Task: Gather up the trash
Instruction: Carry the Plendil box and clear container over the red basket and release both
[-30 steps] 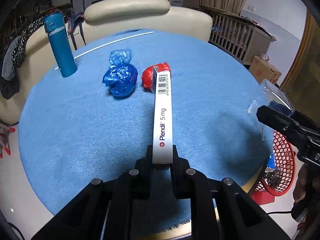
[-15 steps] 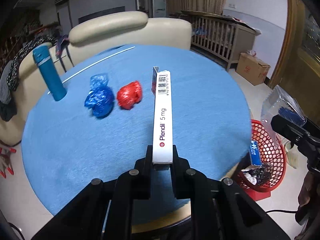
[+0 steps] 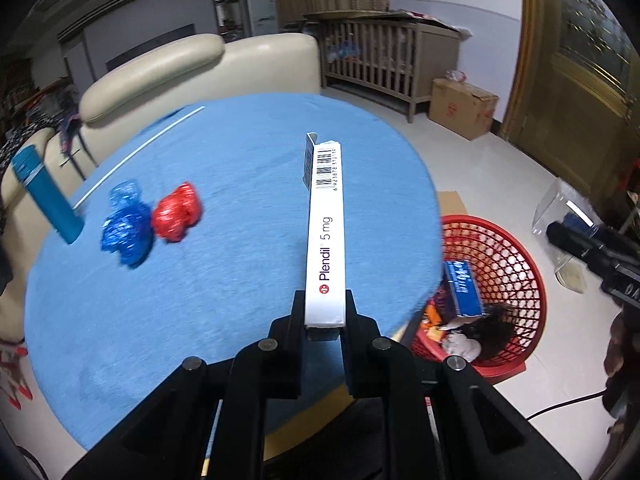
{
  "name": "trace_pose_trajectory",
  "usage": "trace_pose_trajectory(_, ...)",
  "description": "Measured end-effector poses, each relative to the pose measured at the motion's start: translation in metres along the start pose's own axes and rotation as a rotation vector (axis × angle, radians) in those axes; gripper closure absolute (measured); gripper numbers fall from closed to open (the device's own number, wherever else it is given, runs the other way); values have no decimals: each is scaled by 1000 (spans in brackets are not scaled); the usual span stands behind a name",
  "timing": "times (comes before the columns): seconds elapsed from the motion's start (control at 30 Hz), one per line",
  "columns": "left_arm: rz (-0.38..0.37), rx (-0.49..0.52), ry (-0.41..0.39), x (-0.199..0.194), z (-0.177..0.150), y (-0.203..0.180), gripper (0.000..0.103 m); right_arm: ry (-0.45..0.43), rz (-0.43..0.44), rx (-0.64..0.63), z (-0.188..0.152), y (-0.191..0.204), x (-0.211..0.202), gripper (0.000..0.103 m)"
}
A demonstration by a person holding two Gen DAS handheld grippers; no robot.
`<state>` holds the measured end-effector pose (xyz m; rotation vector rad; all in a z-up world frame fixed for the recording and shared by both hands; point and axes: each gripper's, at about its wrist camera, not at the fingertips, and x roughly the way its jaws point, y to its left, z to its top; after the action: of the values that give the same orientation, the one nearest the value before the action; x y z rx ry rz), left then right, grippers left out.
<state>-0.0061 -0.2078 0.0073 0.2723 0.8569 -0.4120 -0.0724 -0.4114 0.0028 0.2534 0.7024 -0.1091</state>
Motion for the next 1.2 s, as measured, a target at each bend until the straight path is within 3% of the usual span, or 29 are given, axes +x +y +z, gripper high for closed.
trace_pose_trajectory(0.27, -68, 97, 10, 5, 10, -50, 87, 43, -37, 39, -18, -31, 5, 21)
trace_pose_trajectory(0.6, -113, 168, 17, 10, 12, -81, 87, 150, -24, 174, -27, -60, 46, 18)
trace_pose_trajectory(0.77, -126, 183, 28, 16, 12, -90, 87, 101, -17, 257, -22, -71, 40, 17)
trace_pose_trajectory(0.9, -139, 196, 41, 19, 10, -97, 87, 100, 2, 237, -20, -71, 37, 16)
trace_pose_trajectory(1.1, -151, 213, 43, 18, 9, -102, 87, 142, 8, 231, -24, -71, 56, 3)
trace_pose_trajectory(1.2, -150, 207, 50, 19, 9, -100, 87, 119, 22, 258, -24, -73, 52, 3)
